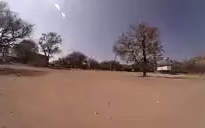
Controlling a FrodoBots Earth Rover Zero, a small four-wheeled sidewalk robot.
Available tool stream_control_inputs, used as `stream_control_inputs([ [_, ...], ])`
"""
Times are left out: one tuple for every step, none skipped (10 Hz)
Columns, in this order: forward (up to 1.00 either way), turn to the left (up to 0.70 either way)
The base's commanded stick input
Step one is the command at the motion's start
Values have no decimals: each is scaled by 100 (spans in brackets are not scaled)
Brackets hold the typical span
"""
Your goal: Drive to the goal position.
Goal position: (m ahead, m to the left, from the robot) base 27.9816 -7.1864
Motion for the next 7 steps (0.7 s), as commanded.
stream_control_inputs([
  [100, 0],
  [100, 0],
  [100, 0],
  [100, 0],
  [100, 0],
  [100, 0],
  [100, 0],
])
